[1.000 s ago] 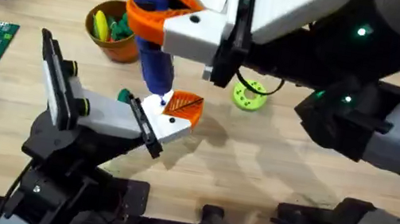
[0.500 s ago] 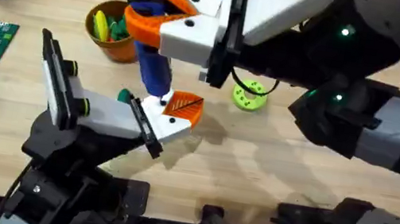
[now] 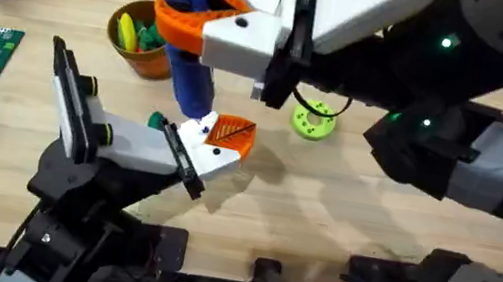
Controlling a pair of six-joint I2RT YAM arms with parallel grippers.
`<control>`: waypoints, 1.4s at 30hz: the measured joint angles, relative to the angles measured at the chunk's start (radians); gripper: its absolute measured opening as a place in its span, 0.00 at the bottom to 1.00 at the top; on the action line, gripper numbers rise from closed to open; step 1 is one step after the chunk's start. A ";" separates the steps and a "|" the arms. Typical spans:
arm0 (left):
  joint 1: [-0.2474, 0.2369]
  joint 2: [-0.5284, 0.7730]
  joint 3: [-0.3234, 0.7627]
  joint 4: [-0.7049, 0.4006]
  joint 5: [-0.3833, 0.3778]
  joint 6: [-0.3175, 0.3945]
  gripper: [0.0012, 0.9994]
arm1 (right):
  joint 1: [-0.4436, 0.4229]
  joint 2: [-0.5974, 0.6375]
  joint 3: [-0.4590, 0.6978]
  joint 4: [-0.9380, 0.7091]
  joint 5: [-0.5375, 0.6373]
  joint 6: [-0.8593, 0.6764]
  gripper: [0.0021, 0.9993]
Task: Pick up the gripper from the table and insert it into the empty holder that is missing its gripper. Then pick up a screw, insert it into the mounting hole, and use the screwdriver to tighten it. Finally, clean up the table by picking up the vegetable and placing it into the bucket.
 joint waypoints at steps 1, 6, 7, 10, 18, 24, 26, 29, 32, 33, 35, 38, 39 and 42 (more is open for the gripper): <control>0.000 0.000 0.000 0.000 0.000 0.000 0.02 | 0.000 0.000 0.000 0.000 0.000 0.000 0.04; 0.000 0.000 0.000 0.000 0.000 0.000 0.02 | -0.010 0.000 0.000 0.000 -0.016 0.000 0.04; 0.000 0.000 0.000 0.000 0.000 0.000 0.02 | -0.014 0.000 0.000 0.000 -0.023 0.000 0.04; 0.000 0.000 0.000 0.000 0.000 0.000 0.02 | -0.026 0.000 0.000 0.000 -0.048 0.002 0.04; 0.000 0.000 0.000 0.000 0.000 0.000 0.02 | -0.032 0.000 0.000 0.000 -0.073 0.023 0.04; 0.000 0.000 0.000 0.000 0.000 0.000 0.02 | -0.032 0.000 0.000 -0.010 -0.074 0.023 0.04; 0.000 0.000 0.000 0.000 0.000 0.000 0.02 | -0.032 0.000 0.000 -0.027 -0.074 0.023 0.04; 0.000 0.000 0.000 0.000 0.000 0.000 0.02 | -0.032 0.000 0.000 -0.047 -0.065 0.024 0.04; 0.000 0.000 0.000 0.000 0.000 0.000 0.02 | -0.031 0.000 0.000 -0.061 -0.042 0.026 0.04; 0.000 0.000 0.000 0.000 0.000 0.000 0.02 | -0.031 0.000 0.000 -0.061 -0.039 0.027 0.04; 0.000 0.000 0.000 0.000 0.000 0.000 0.02 | -0.031 0.000 0.000 -0.061 -0.031 0.027 0.04; 0.000 0.000 0.000 0.000 0.000 0.000 0.02 | -0.031 0.000 0.000 -0.059 -0.023 0.027 0.04; 0.000 0.000 0.000 0.000 0.000 0.000 0.02 | -0.031 0.000 0.000 -0.052 -0.021 0.027 0.04; 0.000 0.000 0.000 0.000 0.000 0.000 0.02 | -0.031 0.000 0.000 -0.026 -0.021 0.027 0.04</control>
